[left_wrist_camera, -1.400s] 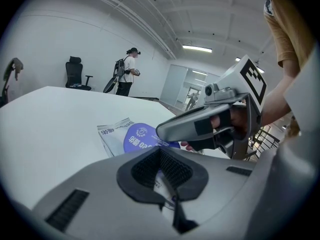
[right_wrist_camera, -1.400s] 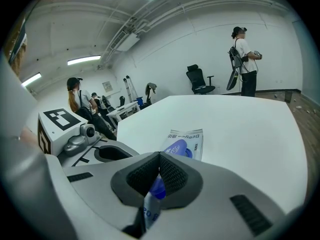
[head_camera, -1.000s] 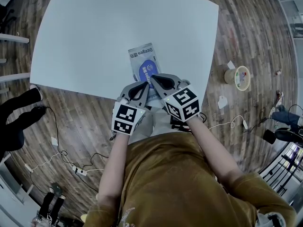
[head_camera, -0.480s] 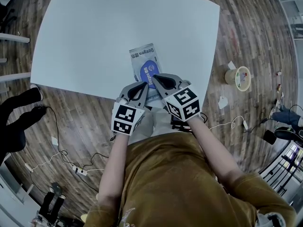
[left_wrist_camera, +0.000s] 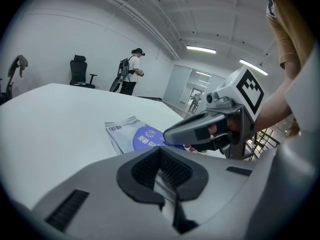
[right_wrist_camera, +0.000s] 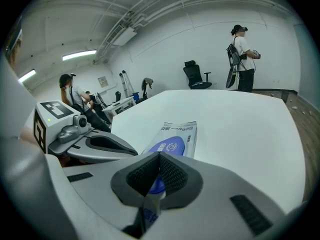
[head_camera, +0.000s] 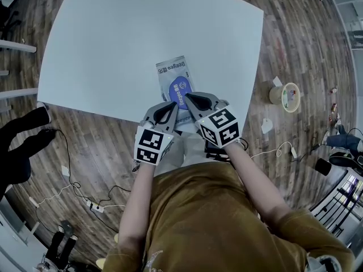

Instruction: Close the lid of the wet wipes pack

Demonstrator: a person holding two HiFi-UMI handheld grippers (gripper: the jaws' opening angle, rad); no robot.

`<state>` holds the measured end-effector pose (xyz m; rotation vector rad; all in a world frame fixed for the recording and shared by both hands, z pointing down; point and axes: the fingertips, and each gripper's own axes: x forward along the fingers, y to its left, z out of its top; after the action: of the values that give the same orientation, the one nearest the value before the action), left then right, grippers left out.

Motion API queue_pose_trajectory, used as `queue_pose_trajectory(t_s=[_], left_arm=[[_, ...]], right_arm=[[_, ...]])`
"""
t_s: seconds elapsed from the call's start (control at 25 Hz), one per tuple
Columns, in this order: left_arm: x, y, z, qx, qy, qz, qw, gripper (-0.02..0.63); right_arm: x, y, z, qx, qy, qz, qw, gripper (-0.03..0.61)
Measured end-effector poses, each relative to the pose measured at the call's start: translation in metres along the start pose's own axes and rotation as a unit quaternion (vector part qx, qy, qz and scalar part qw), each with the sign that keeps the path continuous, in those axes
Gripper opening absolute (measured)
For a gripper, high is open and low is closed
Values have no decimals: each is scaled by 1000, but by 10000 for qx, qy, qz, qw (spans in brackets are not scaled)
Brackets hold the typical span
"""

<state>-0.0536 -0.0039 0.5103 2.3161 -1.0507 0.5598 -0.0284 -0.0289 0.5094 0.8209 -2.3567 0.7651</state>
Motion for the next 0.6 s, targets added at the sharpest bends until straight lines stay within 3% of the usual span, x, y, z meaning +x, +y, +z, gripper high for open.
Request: queue_pose_trajectory(t_s=[0.6], left_arm=[[0, 4, -2, -21, 34, 16, 10000, -3]], right_arm=[[2, -6, 1, 87, -19, -41, 10000, 6]])
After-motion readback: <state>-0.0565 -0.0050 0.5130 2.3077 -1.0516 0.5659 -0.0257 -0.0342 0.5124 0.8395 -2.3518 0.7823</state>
